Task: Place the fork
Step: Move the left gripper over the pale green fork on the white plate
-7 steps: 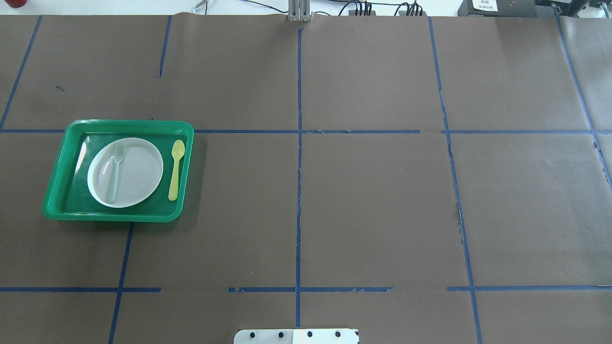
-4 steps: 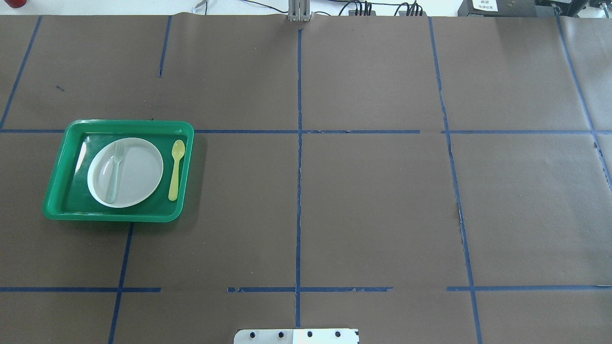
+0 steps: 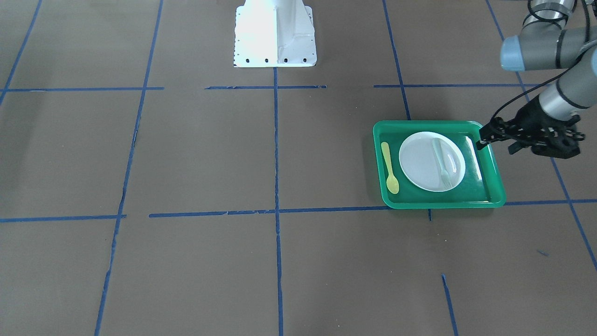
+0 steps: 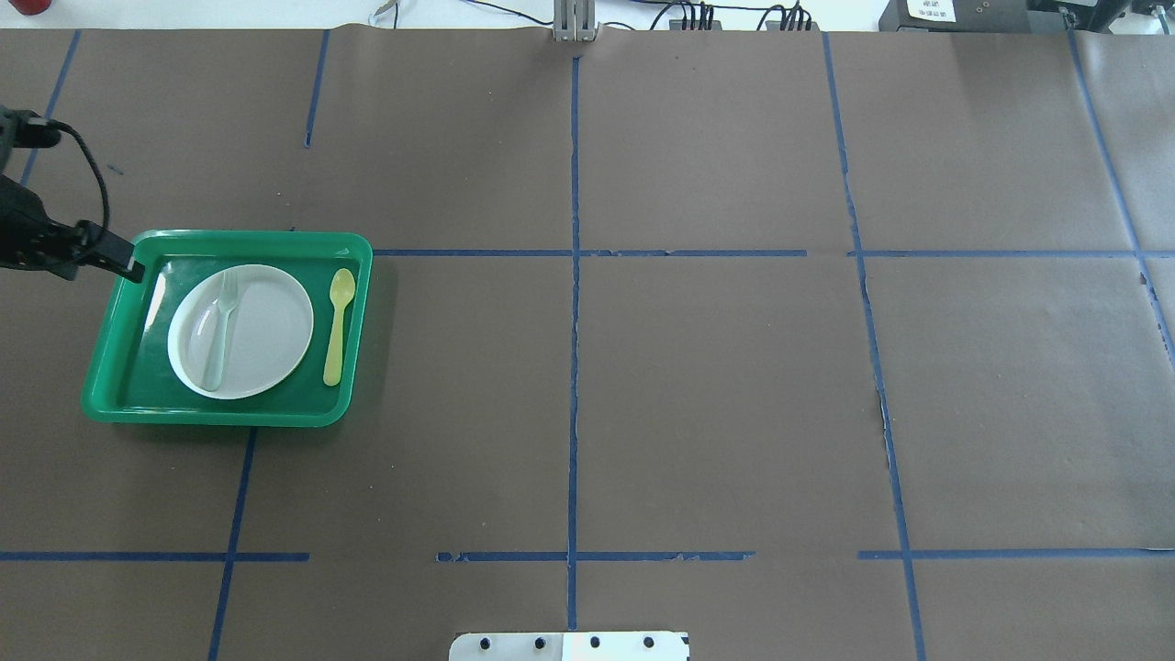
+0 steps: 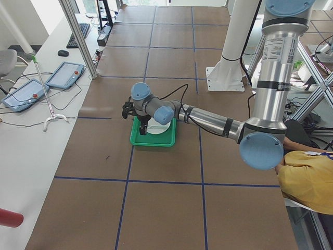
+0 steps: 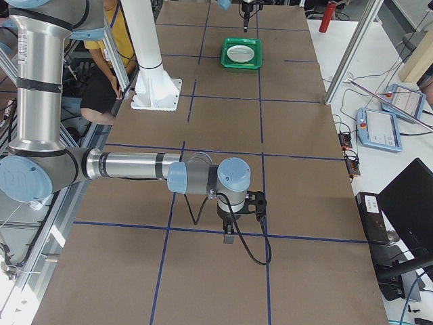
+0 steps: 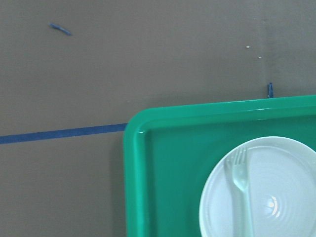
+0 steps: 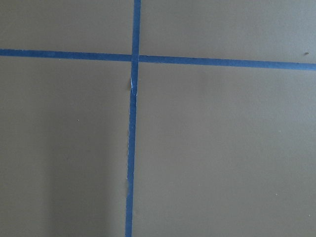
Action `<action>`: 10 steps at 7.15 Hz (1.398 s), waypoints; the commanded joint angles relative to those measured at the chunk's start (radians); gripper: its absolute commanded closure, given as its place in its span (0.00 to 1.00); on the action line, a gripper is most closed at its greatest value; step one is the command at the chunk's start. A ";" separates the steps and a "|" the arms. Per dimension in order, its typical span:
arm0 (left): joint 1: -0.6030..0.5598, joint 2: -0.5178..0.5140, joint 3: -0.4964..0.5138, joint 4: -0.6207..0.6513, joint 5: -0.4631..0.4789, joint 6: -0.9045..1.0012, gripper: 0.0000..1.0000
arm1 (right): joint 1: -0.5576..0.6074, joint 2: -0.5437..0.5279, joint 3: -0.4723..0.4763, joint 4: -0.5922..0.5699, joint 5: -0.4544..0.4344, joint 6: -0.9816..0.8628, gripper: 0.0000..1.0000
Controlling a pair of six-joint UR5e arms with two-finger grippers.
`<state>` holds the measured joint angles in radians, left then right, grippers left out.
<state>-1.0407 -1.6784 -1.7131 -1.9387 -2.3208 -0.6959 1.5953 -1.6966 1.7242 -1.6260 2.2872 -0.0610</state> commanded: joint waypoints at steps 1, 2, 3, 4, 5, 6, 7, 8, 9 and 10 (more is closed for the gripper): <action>0.118 -0.069 0.053 -0.026 0.069 -0.140 0.11 | 0.000 0.000 0.000 0.000 0.000 0.000 0.00; 0.131 -0.084 0.068 -0.026 0.069 -0.140 0.15 | 0.000 0.000 0.000 0.000 0.000 0.000 0.00; 0.148 -0.093 0.090 -0.026 0.070 -0.140 0.18 | 0.000 0.000 0.000 0.000 0.000 0.000 0.00; 0.160 -0.106 0.108 -0.025 0.070 -0.140 0.22 | 0.000 0.000 0.000 0.000 0.000 0.000 0.00; 0.169 -0.106 0.125 -0.026 0.080 -0.139 0.26 | 0.000 0.000 0.000 0.000 0.000 0.000 0.00; 0.172 -0.106 0.128 -0.026 0.090 -0.140 0.29 | 0.000 0.000 0.000 0.000 0.000 0.000 0.00; 0.174 -0.106 0.130 -0.026 0.092 -0.140 0.35 | 0.000 0.000 0.000 0.000 0.000 0.000 0.00; 0.174 -0.103 0.128 -0.026 0.092 -0.140 0.42 | 0.000 0.000 0.000 0.000 0.000 0.000 0.00; 0.175 -0.095 0.133 -0.026 0.092 -0.134 0.43 | 0.000 0.000 0.000 0.000 0.000 0.000 0.00; 0.174 -0.093 0.133 -0.026 0.092 -0.134 0.44 | 0.000 0.000 0.000 0.000 0.000 0.001 0.00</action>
<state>-0.8663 -1.7757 -1.5815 -1.9650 -2.2291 -0.8319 1.5954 -1.6966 1.7242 -1.6260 2.2872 -0.0611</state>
